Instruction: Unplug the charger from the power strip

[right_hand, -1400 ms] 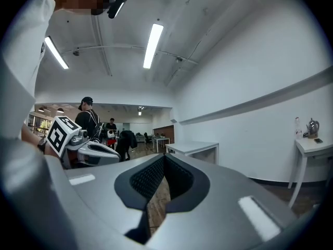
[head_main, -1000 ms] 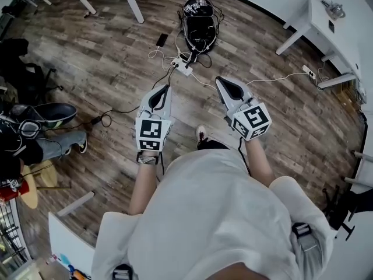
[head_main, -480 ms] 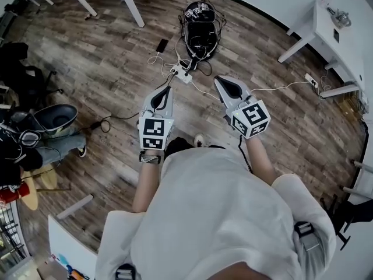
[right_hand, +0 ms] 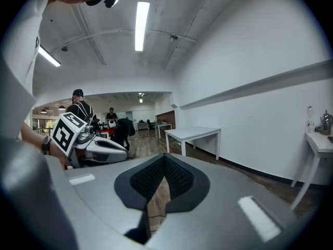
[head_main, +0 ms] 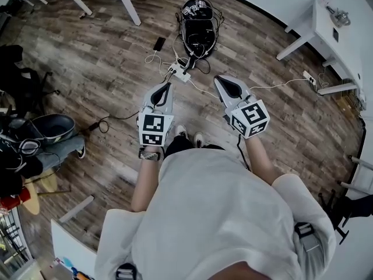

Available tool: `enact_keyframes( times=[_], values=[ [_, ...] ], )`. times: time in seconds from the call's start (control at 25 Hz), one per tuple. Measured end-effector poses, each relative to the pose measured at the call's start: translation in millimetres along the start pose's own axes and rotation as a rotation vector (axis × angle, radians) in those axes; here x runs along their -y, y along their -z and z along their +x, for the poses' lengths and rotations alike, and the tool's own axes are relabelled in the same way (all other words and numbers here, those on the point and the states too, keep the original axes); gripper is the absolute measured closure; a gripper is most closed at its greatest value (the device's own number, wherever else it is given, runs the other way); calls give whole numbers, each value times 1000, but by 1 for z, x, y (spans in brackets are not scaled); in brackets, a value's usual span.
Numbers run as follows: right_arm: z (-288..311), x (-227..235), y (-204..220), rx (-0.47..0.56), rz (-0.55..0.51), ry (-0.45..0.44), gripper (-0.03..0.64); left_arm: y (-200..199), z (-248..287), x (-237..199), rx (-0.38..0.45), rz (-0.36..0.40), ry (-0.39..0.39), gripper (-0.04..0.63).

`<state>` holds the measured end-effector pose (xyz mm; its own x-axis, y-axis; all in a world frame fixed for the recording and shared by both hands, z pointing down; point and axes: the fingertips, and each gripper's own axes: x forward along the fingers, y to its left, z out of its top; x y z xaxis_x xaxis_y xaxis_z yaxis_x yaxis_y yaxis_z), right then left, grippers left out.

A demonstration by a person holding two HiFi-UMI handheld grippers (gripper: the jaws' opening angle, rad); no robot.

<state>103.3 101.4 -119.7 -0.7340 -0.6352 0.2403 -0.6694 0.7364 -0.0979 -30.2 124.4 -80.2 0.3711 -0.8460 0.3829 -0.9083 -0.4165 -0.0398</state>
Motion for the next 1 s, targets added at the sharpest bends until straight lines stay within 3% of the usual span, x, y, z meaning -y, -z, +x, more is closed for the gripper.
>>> enact_keyframes(
  times=[0.32,0.52,1.0],
  values=[
    [40,-3,5,-39,-17,30,615,11,15,-28,-11,30,76,592],
    [60,3,23,-69,8,65,615,35,33,-49,-44,4,100,592],
    [122,54,91,-117,82,97,615,86,90,-98,-93,-90,69,592]
  ],
)
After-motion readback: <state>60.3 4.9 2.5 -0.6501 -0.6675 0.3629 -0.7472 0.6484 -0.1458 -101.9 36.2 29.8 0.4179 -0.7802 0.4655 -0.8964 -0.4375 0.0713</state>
